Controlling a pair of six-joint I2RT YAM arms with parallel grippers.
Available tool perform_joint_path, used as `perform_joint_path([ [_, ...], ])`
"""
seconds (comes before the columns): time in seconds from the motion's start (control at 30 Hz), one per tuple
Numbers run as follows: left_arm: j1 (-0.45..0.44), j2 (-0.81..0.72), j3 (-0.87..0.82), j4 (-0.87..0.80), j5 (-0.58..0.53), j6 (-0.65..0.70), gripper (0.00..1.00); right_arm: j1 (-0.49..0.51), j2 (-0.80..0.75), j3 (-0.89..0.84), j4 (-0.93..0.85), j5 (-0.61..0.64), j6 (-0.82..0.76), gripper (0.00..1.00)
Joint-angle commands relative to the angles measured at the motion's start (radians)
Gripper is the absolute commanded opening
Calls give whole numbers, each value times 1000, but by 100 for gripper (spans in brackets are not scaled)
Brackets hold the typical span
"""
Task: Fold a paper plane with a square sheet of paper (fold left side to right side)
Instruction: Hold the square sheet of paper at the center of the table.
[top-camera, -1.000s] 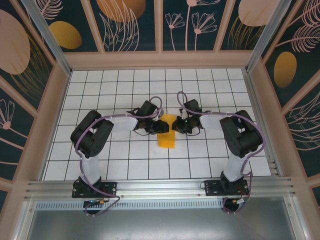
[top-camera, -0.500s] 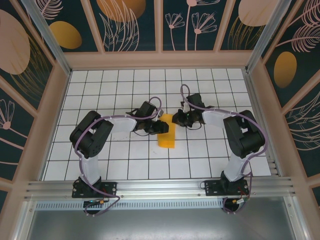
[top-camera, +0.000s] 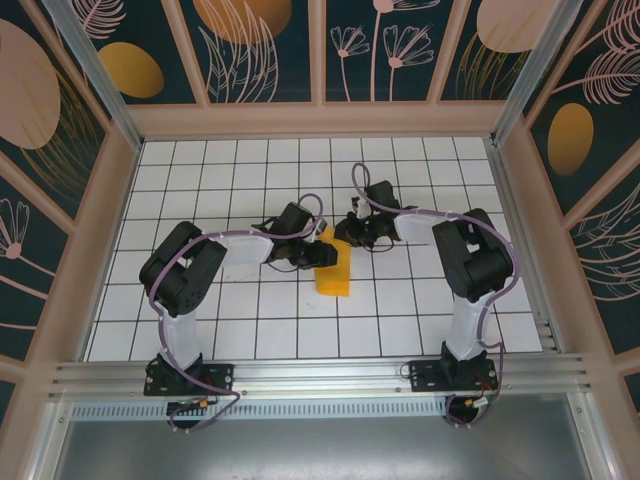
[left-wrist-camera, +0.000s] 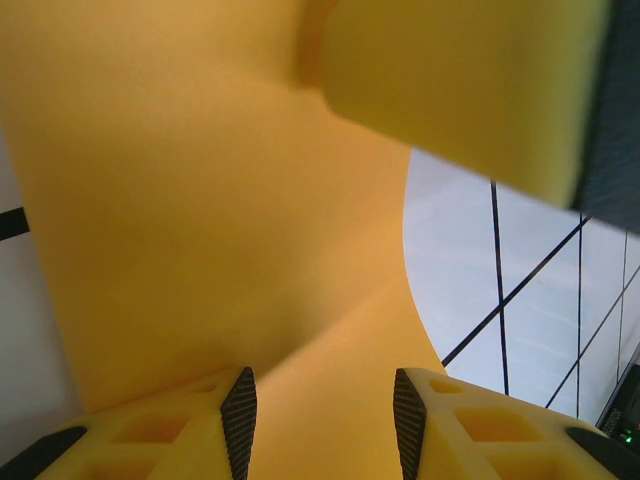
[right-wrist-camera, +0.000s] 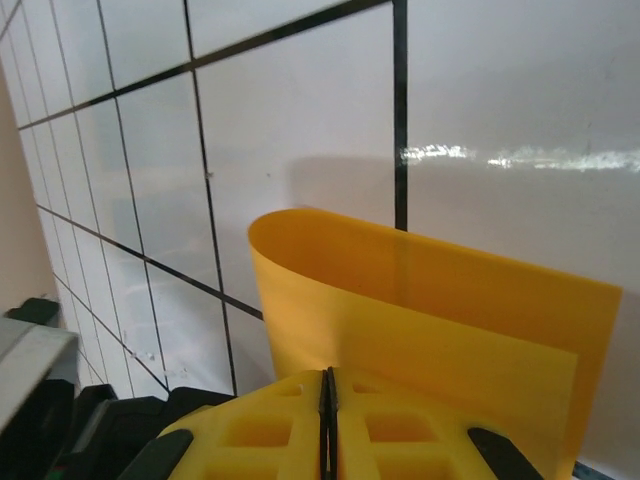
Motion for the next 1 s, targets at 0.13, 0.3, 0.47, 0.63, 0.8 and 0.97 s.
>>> perform_joint_path([
  [0.13,-11,45,-27,-66,-40,13,44,14,63,60,-17,20,-15,12],
  [0.3,-12,44,-25,-68,-39,24,45,18,96,76,-67,67,-41,12],
  [0.47,-11,41,-27,-68,-38,33,45,25,110,71,-103,105,-59,12],
  [0.63,-12,40,-30,-66,-34,35,46,33,124,59,-122,130,-74,12],
  [0.8,-12,31,-32,-62,-27,37,46,38,135,40,-134,149,-82,12],
  [0.97,-12,19,-41,-52,-17,52,49,41,135,13,-126,150,-81,12],
])
